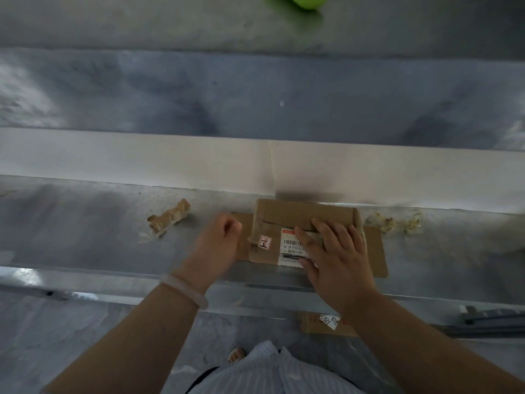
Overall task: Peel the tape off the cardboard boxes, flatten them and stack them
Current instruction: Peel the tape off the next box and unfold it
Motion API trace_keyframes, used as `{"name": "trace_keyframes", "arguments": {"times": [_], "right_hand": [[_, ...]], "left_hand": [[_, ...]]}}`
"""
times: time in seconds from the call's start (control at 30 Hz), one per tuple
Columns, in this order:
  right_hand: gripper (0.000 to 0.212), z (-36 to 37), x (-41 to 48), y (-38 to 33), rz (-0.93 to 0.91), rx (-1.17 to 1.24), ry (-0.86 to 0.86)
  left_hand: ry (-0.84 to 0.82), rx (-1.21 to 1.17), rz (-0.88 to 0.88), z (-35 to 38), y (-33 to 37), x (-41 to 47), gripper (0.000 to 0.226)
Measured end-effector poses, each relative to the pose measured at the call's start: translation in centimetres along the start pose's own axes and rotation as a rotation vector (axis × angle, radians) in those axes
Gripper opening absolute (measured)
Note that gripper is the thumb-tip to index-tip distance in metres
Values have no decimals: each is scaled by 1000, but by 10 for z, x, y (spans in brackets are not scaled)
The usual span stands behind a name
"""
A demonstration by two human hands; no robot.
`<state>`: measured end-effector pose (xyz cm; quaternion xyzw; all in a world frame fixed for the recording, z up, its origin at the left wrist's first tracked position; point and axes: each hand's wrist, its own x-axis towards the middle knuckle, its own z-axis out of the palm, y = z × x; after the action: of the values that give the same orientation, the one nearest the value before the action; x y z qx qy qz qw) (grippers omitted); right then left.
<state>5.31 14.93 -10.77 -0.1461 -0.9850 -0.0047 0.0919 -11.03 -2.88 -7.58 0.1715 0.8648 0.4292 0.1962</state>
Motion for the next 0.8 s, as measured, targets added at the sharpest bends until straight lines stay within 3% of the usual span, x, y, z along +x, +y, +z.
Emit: {"name": "trace_keyframes", "arguments": {"times": [0.07,0.1,0.17,0.27,0.4,0.6,0.8], "right_hand": [[52,1,0,0,-9,5,33],[52,1,0,0,-14,9,51],[51,2,0,0,-16,11,65],[52,2,0,0,-14,1,45],[52,1,0,0,-6,12,41],[52,1,-1,0,-9,36,85],[51,3,-3,0,-22,46,102]], "left_hand": [[129,91,147,-14,9,7,17],[116,134,210,-21,14,8,13],[1,180,273,-30,17,9,5],[-181,277,314,-28,7,5,22],[-185,402,554,-15,-9,6,26],[-77,418,567,-10,-3,5,9],[1,365,469,-4,2,12,10]]}}
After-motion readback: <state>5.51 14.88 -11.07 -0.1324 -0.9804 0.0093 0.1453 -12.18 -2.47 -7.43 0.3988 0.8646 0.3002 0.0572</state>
